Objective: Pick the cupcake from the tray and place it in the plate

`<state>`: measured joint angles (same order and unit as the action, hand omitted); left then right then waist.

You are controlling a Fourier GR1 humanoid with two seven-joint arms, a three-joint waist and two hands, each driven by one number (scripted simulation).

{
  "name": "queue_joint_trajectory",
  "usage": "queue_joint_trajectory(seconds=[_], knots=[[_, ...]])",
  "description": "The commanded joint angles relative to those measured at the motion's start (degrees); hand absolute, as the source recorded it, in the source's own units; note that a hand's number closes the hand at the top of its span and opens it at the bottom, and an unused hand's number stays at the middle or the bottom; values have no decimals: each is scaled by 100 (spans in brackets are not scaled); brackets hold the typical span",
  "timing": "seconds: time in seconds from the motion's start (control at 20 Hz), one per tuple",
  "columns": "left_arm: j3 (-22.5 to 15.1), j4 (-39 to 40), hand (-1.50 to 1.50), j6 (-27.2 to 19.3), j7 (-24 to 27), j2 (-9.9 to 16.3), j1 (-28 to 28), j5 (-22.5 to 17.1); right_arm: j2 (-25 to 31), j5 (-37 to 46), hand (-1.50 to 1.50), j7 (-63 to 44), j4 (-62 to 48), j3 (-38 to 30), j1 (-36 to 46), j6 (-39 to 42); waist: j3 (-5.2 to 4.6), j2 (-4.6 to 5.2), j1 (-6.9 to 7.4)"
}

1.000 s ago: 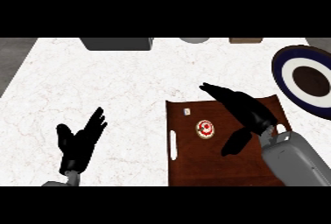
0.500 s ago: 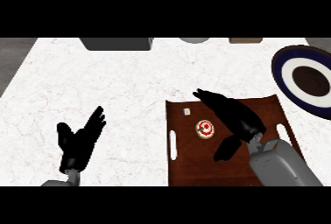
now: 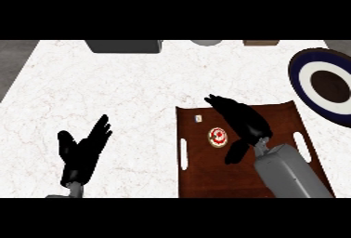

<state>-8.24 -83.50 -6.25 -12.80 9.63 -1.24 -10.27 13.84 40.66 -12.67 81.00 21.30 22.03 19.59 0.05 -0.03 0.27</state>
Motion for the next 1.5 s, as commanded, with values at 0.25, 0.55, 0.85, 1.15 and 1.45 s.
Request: queue_joint_trajectory(seconds=[0.25,0.55,0.85,1.15,1.45], knots=[[-62,-215,0,55,-125,-224,-146,358,-348,550,-150,554,-857,-338,161,99,-5,3,-3],[89,0,0,163,173,-252,-209,309,-528,1372,150,772,-846,332,-2,-405,-5,0,-7],[420,-165,0,566,198,2,-455,108,-547,1748,150,1391,-1256,147,-104,-946,-5,1,5],[574,56,0,105,-17,-157,-79,204,518,1146,150,1706,1291,-407,-2446,-1663,-8,-84,-415],[446,-104,0,176,77,-253,-391,178,335,-33,150,2934,2430,-1406,-3197,-3010,7,-63,-327]])
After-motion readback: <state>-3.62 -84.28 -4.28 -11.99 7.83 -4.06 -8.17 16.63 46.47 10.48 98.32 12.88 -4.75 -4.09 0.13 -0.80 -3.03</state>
